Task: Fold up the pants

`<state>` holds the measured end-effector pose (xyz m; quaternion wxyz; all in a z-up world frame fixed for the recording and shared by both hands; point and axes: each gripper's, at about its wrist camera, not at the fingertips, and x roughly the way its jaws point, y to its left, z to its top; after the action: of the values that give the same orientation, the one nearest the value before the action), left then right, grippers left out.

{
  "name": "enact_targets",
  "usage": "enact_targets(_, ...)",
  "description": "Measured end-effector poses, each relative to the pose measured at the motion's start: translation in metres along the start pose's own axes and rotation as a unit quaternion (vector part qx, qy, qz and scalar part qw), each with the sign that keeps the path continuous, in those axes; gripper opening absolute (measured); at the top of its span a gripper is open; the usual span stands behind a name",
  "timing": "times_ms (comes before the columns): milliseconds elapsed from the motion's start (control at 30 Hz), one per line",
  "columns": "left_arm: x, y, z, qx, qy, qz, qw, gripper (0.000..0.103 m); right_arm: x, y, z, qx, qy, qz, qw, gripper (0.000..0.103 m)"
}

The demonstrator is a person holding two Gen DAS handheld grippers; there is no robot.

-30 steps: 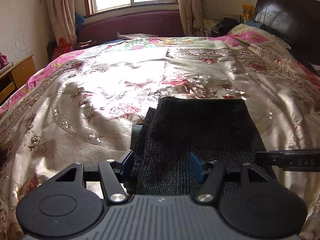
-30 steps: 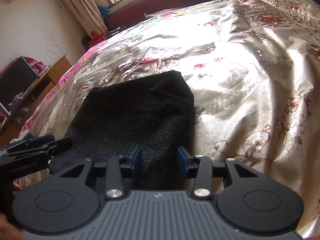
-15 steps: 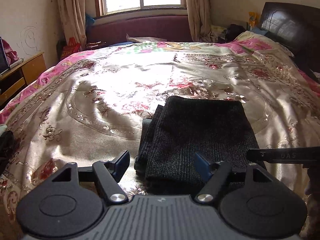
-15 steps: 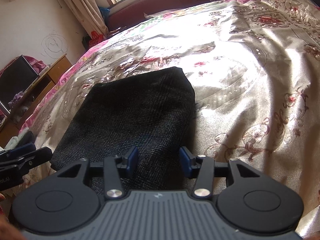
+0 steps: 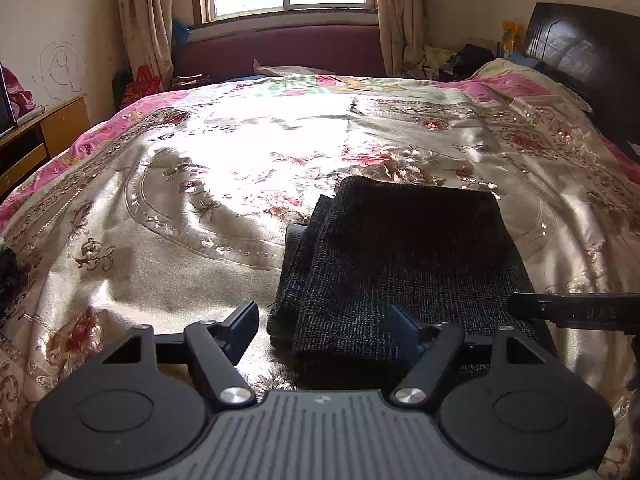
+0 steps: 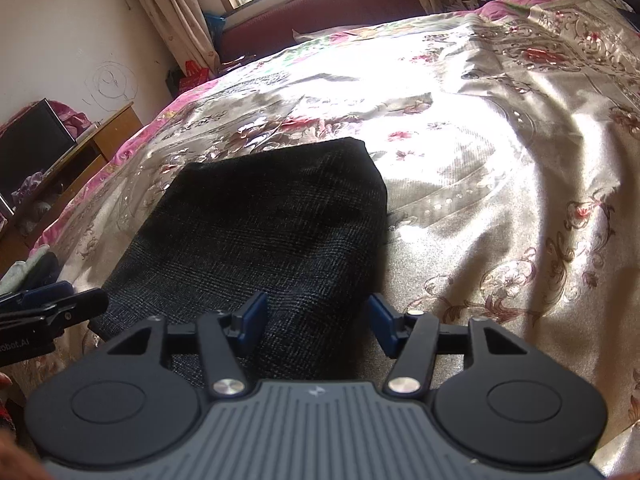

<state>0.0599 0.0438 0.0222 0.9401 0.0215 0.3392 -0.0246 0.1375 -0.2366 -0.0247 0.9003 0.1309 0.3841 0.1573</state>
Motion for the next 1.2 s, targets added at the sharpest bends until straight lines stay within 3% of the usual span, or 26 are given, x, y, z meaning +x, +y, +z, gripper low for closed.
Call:
enact_targets(167, 0.007, -0.008, 0.003, 0.012, 0.003, -0.004, 0.9999, 0.085, 0.003, -0.012, 0.002, 0.033, 0.009, 0.019, 0.999, 0.061)
enact_targets(1200, 0.048, -0.015, 0.018, 0.047, 0.015, -0.013, 0.9987, 0.086, 0.015, -0.020, 0.005, 0.046, 0.014, 0.040, 0.998, 0.063)
